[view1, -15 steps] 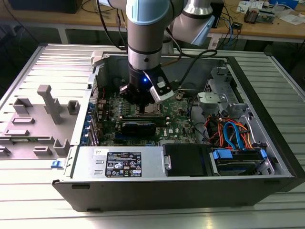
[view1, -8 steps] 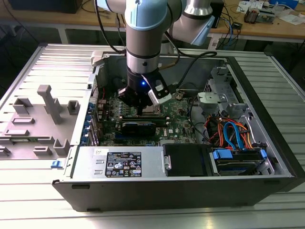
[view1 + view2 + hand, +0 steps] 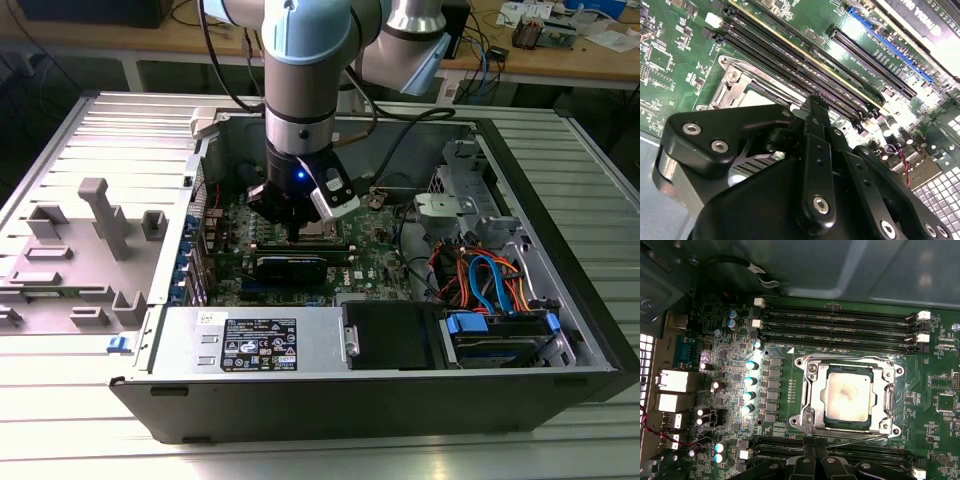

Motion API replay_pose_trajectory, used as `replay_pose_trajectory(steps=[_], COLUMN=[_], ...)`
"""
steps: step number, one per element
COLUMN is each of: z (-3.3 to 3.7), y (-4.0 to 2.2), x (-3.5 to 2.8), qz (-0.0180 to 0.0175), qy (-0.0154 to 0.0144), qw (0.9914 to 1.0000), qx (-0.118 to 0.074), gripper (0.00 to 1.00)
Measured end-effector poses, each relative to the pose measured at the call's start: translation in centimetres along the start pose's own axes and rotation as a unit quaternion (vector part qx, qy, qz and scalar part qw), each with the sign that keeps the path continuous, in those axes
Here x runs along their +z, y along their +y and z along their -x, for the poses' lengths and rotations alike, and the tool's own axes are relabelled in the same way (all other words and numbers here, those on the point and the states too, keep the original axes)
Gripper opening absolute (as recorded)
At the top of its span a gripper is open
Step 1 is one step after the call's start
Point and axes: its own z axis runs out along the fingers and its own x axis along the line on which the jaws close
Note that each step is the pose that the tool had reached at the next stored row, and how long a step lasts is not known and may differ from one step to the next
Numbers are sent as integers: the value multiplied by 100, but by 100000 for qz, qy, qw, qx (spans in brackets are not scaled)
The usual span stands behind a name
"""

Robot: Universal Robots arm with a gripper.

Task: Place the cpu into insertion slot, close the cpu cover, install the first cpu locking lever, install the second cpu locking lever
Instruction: 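Install the second cpu locking lever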

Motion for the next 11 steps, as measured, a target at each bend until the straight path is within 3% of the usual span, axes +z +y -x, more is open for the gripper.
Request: replay_pose_trajectory(steps=[3,11], z=[0,0], y=[-1,-1], x=[15,16], qz=[156,173], qy=[-17,-16], qw=[100000,100000], qx=[-2,-5], gripper=[11,11])
